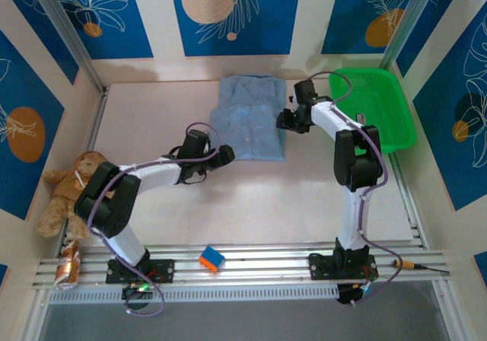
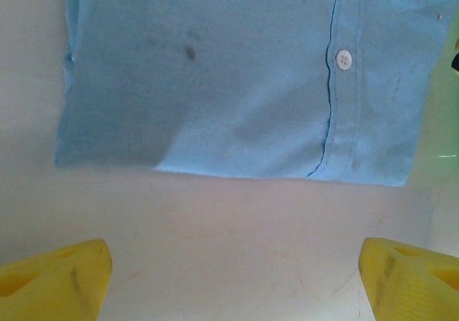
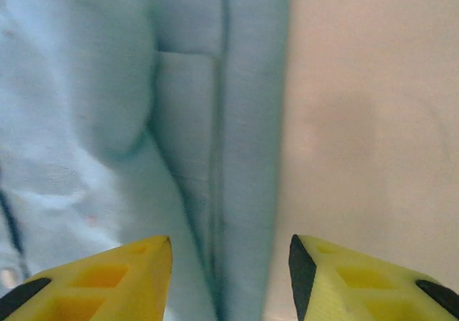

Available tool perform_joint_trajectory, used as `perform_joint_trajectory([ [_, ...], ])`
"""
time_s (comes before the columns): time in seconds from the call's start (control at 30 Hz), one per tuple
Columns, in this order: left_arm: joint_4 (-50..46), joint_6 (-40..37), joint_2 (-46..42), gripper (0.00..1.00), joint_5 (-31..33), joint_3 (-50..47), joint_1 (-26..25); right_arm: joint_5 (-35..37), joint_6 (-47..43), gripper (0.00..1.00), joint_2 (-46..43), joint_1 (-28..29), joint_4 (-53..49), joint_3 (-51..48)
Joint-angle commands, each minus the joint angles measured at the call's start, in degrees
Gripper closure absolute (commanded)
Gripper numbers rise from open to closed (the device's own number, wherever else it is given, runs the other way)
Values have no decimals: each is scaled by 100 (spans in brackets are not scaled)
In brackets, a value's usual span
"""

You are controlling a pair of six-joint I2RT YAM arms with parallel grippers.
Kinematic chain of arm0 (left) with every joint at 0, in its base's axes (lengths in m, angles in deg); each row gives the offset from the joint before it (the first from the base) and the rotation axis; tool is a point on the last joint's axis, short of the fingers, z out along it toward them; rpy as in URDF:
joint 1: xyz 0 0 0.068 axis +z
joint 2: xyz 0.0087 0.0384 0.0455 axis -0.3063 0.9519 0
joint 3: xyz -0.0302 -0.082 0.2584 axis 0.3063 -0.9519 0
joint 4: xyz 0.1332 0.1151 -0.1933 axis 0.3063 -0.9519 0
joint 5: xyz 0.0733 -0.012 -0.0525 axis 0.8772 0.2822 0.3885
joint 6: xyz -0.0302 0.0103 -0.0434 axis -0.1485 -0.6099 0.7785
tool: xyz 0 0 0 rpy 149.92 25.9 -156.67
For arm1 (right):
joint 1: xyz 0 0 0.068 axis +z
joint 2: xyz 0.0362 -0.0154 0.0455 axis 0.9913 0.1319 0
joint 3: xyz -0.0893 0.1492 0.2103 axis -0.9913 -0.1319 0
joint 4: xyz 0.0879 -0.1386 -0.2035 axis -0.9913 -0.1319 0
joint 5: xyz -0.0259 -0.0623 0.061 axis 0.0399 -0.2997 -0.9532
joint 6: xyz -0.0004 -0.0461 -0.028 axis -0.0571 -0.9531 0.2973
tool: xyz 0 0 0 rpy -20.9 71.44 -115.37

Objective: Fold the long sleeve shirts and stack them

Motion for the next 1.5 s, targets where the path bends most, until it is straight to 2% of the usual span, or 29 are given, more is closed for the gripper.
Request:
perform_joint_trajectory([
  [0.0,67,-45,115,12,140,137,20,-778,212,51,277,2,302,214],
  [0.23,72,-79,155,12,140,128,65,-890,288,51,759,34,163,623],
  [0.63,132,-128,228,14,116,111,82,-1313,145,53,731,141,420,603],
  [0.7,137,-140,259,15,106,111,82,-1321,120,57,769,136,376,617],
  [0.73,124,-141,255,15,119,111,82,-1334,123,63,761,140,378,603],
  [0.83,63,-164,250,15,191,80,99,-1215,181,90,493,131,589,260],
  [0.93,49,-159,221,15,237,25,134,-1329,291,100,65,61,921,-205],
  [1.27,84,-138,241,15,286,-4,260,-1152,505,100,-858,-26,1393,-1563],
  [1.47,127,-95,333,17,289,66,266,-1049,792,100,-823,-78,1733,-2145],
])
